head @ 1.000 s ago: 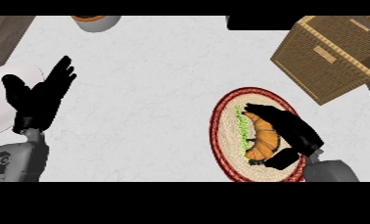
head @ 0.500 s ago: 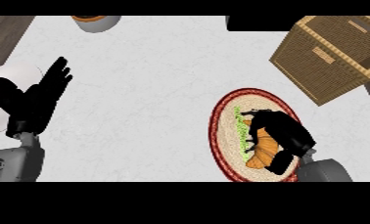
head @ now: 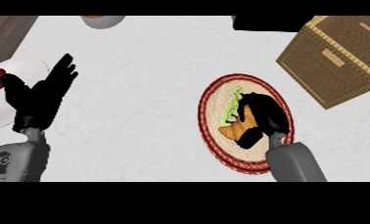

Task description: Pick the croissant from the placemat and place it in the basket

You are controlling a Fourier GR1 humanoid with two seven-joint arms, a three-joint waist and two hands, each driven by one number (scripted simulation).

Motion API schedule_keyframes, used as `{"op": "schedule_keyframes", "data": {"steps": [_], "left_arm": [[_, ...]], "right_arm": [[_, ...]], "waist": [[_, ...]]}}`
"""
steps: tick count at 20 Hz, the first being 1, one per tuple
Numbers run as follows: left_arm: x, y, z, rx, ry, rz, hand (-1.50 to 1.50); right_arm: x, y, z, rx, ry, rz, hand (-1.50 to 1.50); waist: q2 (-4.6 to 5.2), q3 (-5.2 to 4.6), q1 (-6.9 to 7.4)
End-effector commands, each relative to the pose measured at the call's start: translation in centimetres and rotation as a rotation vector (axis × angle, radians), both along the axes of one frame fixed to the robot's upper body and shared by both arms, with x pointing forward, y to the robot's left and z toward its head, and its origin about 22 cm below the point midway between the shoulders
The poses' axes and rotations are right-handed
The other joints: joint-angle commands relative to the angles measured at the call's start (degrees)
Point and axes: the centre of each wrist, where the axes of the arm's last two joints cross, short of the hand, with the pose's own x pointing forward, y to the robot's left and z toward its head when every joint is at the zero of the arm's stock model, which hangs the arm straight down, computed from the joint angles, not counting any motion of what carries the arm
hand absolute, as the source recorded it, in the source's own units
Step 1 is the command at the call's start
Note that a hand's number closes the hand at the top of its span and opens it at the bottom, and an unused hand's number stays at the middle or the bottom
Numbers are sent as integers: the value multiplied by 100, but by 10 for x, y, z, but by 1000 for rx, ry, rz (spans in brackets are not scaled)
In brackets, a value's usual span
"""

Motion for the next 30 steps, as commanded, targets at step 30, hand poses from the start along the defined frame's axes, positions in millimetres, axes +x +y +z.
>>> {"op": "schedule_keyframes", "data": {"steps": [30], "left_arm": [[18, -10, -6, 7, -9, -4, 0]], "right_arm": [[129, 185, 244, 212, -695, -850, 150]], "waist": [[-5, 19, 26]]}}
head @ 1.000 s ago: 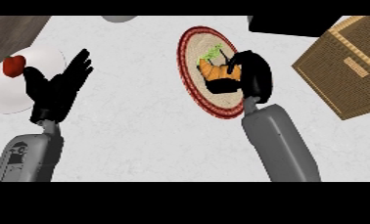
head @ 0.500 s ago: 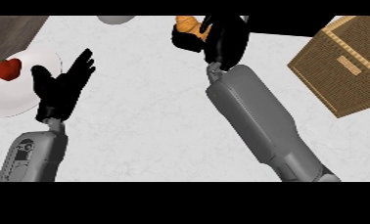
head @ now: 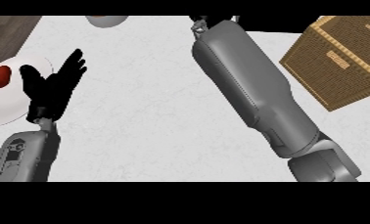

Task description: Pick the croissant from the placemat and place it in the basket

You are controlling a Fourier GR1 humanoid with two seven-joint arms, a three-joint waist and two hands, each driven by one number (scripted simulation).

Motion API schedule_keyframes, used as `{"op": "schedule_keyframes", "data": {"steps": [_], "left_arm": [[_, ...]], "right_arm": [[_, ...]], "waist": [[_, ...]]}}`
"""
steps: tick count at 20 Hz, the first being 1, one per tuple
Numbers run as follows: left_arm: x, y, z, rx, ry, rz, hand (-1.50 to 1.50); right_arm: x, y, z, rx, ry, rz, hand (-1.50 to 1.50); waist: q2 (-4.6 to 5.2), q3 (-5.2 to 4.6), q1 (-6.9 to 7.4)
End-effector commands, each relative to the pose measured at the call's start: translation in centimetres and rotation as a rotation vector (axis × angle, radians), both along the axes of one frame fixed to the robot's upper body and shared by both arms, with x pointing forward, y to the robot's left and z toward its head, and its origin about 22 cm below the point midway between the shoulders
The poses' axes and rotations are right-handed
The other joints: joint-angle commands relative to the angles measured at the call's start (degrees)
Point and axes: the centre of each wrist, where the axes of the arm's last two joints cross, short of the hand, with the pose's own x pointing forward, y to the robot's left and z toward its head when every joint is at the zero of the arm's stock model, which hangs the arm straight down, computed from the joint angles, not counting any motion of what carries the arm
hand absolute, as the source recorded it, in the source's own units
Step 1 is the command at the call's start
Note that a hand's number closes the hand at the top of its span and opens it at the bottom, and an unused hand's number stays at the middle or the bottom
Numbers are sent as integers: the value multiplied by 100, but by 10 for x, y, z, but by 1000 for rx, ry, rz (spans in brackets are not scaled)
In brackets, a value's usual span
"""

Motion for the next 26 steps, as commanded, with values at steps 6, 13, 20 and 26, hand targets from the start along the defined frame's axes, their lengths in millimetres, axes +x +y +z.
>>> {"op": "schedule_keyframes", "data": {"steps": [6, 13, 20, 26], "left_arm": [[-11, 17, 1, 3, 14, 23, 0], [-17, 15, 4, -9, 6, 28, 0], [-28, 10, -9, -6, 9, 33, 0], [-13, -3, 4, -5, 12, 48, 0]], "right_arm": [[30, -25, 33, 73, -16, -227, 150], [51, -72, 38, -11, 26, -416, 150], [61, -138, 10, 3, 49, -477, 150], [59, -175, -2, -28, 43, -467, 150]], "waist": [[-15, 7, -127], [-29, 7, -133], [-44, 12, -216], [-40, 14, -247]]}}
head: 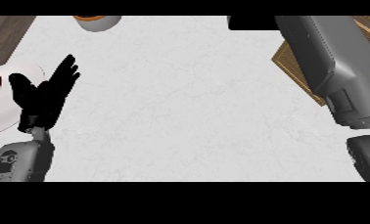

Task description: Pick the croissant from the placemat and place it in the basket

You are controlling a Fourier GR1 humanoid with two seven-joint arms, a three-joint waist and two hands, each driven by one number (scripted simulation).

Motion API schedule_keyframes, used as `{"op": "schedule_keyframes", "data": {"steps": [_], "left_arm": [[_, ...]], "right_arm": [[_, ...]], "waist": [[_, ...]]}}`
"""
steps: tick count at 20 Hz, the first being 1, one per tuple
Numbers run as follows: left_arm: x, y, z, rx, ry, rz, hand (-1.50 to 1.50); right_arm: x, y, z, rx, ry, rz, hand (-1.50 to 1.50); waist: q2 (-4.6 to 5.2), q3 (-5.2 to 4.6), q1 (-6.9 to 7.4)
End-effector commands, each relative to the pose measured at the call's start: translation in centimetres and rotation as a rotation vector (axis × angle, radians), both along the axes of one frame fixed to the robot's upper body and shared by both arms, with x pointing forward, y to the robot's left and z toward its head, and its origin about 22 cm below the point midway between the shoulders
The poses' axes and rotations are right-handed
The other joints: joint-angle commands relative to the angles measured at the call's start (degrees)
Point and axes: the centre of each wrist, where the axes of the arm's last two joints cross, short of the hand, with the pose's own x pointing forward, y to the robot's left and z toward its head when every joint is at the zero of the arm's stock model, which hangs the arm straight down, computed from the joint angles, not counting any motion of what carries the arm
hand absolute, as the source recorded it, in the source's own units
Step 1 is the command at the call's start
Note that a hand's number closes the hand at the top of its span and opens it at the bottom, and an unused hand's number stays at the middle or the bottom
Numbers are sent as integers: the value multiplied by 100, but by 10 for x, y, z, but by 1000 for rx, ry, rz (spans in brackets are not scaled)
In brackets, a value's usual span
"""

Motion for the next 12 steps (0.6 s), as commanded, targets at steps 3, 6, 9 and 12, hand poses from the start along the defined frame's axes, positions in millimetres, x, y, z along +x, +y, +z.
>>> {"op": "schedule_keyframes", "data": {"steps": [3, 6, 9, 12], "left_arm": [[-7, 10, -5, -2, 5, -3, 0], [-7, 3, -4, -1, 21, -14, 0], [-6, 5, -22, -3, -12, -5, 0], [1, 8, -4, 4, 1, -7, 0]], "right_arm": [[-8, -41, -35, 92, -27, -50, 150], [-11, -43, -48, 89, -51, -46, 150], [-15, -75, -63, 89, -33, -59, 150], [-14, -81, -60, 169, -134, -233, -150]], "waist": [[-14, 2, -28], [-5, 1, -3], [17, 1, 3], [26, 0, 24]]}}
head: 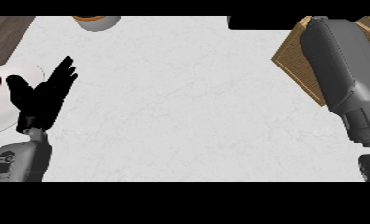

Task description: Pick the croissant from the placemat and place it in the basket

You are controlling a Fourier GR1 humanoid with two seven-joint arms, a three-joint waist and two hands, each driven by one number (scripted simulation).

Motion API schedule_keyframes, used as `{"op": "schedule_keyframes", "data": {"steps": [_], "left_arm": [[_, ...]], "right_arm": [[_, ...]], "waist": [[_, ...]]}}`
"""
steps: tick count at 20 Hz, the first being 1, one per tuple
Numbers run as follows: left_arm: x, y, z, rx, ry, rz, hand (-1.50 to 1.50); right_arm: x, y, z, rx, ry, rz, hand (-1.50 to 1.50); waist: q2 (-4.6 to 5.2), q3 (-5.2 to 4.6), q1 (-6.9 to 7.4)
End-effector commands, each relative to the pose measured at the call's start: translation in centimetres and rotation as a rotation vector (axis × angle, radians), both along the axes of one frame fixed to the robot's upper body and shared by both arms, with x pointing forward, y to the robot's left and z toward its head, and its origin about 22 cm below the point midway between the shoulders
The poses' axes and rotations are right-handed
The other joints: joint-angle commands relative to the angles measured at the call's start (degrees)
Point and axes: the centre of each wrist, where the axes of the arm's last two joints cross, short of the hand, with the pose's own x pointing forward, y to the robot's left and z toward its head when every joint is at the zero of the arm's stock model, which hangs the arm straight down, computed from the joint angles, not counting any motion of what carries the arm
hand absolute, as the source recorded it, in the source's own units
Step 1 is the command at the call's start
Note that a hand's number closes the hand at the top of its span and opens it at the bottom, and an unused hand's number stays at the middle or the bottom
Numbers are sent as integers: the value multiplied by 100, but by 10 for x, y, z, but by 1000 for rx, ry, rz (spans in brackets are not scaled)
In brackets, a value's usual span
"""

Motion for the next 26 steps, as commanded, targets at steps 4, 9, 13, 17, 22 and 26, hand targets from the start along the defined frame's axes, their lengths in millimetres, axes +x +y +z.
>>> {"op": "schedule_keyframes", "data": {"steps": [4, 9, 13, 17, 22, 26], "left_arm": [[-9, 3, 9, -12, 11, -5, 0], [-6, -17, 2, 4, -12, -9, 0], [10, -13, 17, -10, -23, -32, 0], [-4, 5, -3, -7, 3, 26, 0], [-9, 14, -6, -8, 34, 67, 0], [-20, 12, -4, -1, 27, 69, 0]], "right_arm": [[-13, -24, -32, 53, -42, -68, -150], [-6, -33, -8, 34, -93, 14, -150], [-10, -44, -13, 71, -255, -66, -150], [-21, -64, 21, 162, -455, -127, -150], [-53, -81, 9, 235, -539, -144, -150], [-100, -94, -15, 299, -507, -111, -150]], "waist": [[-21, 1, -3], [-1, 4, 48], [15, 4, 37], [-56, -2, -139], [-141, -6, -354], [-170, -3, -417]]}}
